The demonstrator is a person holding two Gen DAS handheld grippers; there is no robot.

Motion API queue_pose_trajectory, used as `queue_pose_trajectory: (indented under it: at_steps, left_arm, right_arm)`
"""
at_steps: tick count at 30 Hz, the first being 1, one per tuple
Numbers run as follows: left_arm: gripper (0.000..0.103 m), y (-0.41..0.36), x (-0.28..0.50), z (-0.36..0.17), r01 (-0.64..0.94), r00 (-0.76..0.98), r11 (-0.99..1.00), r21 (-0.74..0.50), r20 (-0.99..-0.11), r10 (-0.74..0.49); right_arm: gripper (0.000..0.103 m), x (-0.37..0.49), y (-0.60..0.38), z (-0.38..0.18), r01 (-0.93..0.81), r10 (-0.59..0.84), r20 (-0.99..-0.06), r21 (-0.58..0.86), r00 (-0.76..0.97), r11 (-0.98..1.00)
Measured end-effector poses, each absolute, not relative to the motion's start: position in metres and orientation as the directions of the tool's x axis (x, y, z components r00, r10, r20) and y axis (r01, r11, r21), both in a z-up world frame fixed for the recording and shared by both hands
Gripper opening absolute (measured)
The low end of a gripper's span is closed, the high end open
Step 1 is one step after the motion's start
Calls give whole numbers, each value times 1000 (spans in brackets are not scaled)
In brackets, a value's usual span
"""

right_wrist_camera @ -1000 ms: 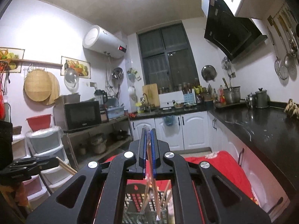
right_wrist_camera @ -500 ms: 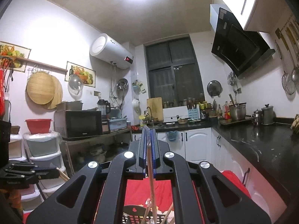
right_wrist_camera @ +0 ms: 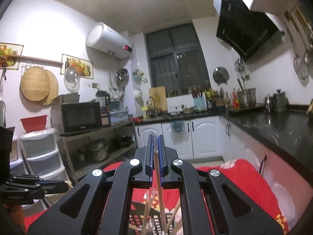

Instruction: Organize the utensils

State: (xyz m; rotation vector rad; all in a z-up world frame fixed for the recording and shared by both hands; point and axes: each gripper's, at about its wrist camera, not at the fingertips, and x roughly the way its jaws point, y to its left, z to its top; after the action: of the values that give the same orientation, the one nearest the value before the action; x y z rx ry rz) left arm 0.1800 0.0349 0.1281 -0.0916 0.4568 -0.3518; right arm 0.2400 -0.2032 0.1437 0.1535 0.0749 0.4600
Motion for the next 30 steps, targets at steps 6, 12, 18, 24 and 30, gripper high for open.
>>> queue_pose_trajectory:
  at_steps: [6,12,18,24,30]
  left_arm:
    - [37,33,183,113,302,836,940,-158,-430,-340]
    - [62,35,171,109,284,854,948,-145,-410,-319]
    - [81,29,158,106,270,866,956,-116,-405,-294]
    - [91,26,150,97,249,862,960,-126,-424,-279]
    - [92,24,140,75,222,846,962,-159,-460,-271]
  right_arm:
    - [42,234,-211,132,-425,449,-81,214,890,880]
    - [55,215,-225,124,-408,442,-105,243,891,880]
    - [65,193,-231,112,-394,436,-159,240,886,887]
    - [80,172,-234,95,-363,408,-223,217,885,906]
    - [89,156,-235,77,-367,415,-282,207,865,907]
